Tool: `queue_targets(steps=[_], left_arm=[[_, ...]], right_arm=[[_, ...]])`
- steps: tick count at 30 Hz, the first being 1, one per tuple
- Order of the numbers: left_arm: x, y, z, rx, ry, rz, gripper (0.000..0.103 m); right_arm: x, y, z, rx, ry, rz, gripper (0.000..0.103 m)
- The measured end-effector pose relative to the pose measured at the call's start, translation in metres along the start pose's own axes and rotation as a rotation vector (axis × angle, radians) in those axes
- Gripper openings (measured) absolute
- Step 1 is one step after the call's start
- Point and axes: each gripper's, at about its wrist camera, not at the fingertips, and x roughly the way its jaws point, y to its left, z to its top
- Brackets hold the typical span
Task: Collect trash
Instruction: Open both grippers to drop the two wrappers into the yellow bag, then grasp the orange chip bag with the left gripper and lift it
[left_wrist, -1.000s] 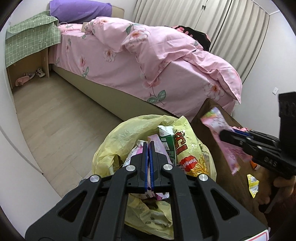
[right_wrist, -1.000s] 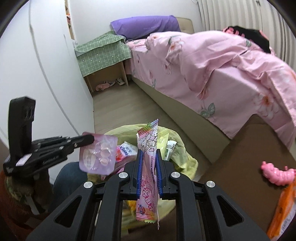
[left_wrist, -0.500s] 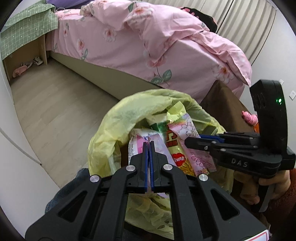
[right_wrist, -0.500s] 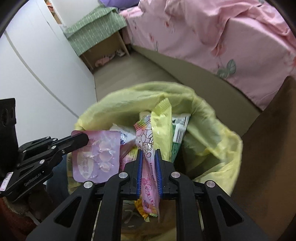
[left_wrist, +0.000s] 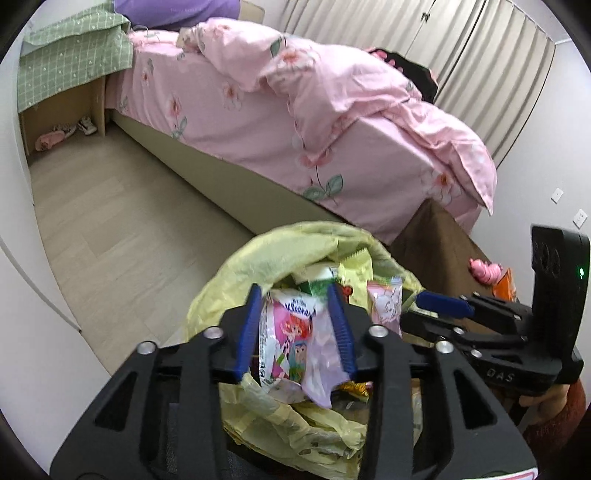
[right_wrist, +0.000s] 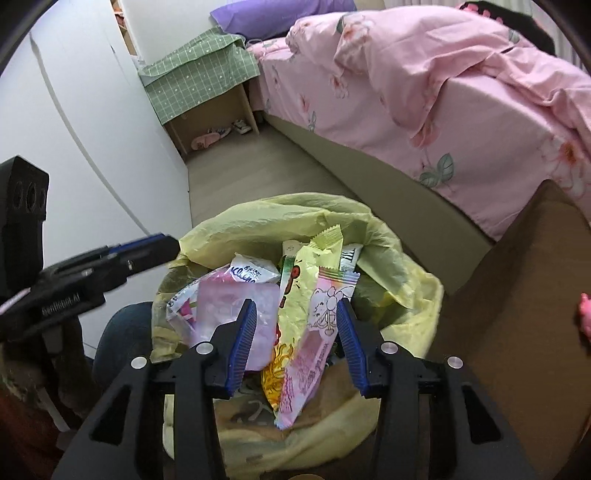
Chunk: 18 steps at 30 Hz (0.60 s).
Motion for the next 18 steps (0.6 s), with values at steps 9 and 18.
queue_targets(steps=[9, 18], left_arm=[[-0.020, -0.041, 0.003, 0.045, -0.045, -0.060, 0.040], [0.001, -0.142, -0.030, 0.247, 0.052, -0.234, 0.040]], right_arm=[[-0.088, -0.029, -0.033, 0.069, -0.143, -0.111, 0.046], [-0.179, -0.101, -0.108, 0.245, -0.233, -0.299, 0.058]])
